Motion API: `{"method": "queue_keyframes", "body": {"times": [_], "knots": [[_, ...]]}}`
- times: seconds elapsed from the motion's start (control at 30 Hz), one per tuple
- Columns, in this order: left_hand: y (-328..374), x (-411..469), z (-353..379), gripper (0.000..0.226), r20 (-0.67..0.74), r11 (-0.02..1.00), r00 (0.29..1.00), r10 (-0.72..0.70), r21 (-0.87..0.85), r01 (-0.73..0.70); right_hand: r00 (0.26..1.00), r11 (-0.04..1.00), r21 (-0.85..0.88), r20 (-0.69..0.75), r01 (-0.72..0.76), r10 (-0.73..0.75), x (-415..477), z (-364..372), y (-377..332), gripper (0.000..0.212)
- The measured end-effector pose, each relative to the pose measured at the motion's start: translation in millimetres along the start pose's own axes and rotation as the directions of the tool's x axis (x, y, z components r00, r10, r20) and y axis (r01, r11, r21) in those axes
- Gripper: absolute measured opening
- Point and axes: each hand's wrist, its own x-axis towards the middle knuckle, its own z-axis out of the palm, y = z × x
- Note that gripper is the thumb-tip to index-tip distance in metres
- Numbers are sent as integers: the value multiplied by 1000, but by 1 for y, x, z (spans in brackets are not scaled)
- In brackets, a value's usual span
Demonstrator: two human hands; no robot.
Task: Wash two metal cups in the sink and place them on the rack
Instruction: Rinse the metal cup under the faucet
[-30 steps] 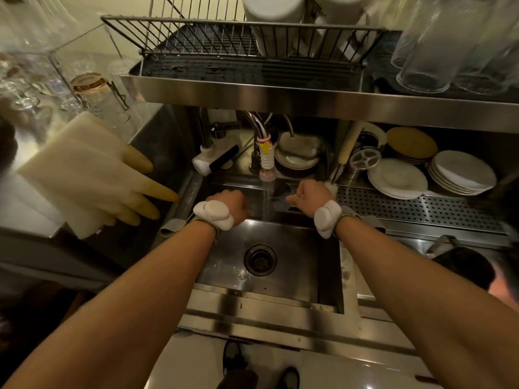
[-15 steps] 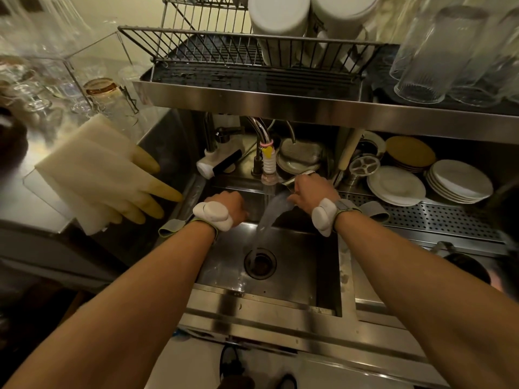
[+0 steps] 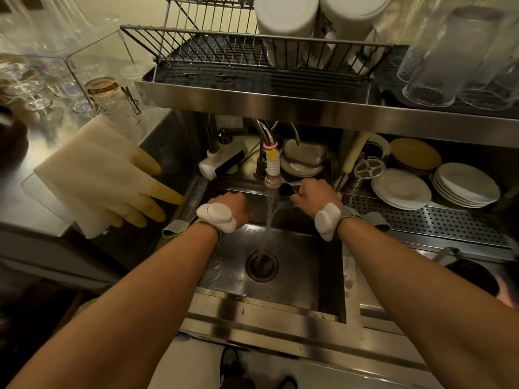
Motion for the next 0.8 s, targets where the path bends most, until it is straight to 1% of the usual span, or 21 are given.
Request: {"method": "queue_keyframes", "body": {"times": [0.1, 0.2, 0.27, 0.37, 0.47, 0.5, 0.57, 0.63, 0.7, 0.8], "knots": [[-1, 3, 6, 38, 12, 1000, 1000, -1, 15, 1, 994, 982, 153, 40, -110, 105, 7, 24, 6, 30], [-5, 6, 14, 42, 42, 1000, 999, -20, -2, 20, 968, 922, 294, 84, -251, 237, 19, 46, 7, 40], [-7, 9, 19, 41, 48, 1000, 999, -23, -5, 23, 955, 878, 376, 112, -296, 273, 24, 57, 1, 42], [-10, 14, 20, 41, 53, 1000, 998, -21, 3, 21, 945, 800, 502, 184, -327, 271, 25, 75, -5, 34], [-13, 22, 19, 37, 64, 1000, 998, -20, -14, 21, 930, 724, 585, 188, -365, 317, 24, 79, 7, 31], [-14, 25, 18, 37, 71, 1000, 997, -18, -16, 19, 925, 709, 599, 178, -373, 336, 27, 79, 10, 32], [-16, 25, 18, 39, 83, 1000, 996, -20, -8, 20, 926, 711, 600, 168, -367, 337, 29, 79, 9, 33], [-17, 27, 18, 41, 105, 1000, 994, -31, 3, 31, 933, 694, 625, 202, -358, 299, 33, 83, 0, 33], [-19, 27, 18, 41, 115, 999, 993, -39, 7, 39, 925, 644, 664, 265, -380, 272, 30, 84, -4, 31], [-20, 26, 18, 42, 110, 999, 993, -38, 5, 37, 907, 591, 689, 306, -420, 288, 26, 82, 6, 25]]}}
